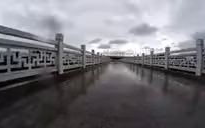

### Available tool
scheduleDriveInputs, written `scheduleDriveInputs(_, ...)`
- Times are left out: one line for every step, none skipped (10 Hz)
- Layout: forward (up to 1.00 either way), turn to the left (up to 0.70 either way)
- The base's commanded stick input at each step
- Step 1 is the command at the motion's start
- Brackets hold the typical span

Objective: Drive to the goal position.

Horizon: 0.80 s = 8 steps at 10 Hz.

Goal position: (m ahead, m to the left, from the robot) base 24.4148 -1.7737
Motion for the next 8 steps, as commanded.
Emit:
scheduleDriveInputs(0.40, 0.00)
scheduleDriveInputs(0.40, 0.00)
scheduleDriveInputs(0.41, 0.00)
scheduleDriveInputs(0.41, 0.00)
scheduleDriveInputs(0.40, -0.17)
scheduleDriveInputs(0.41, -0.20)
scheduleDriveInputs(0.41, -0.21)
scheduleDriveInputs(0.41, -0.13)
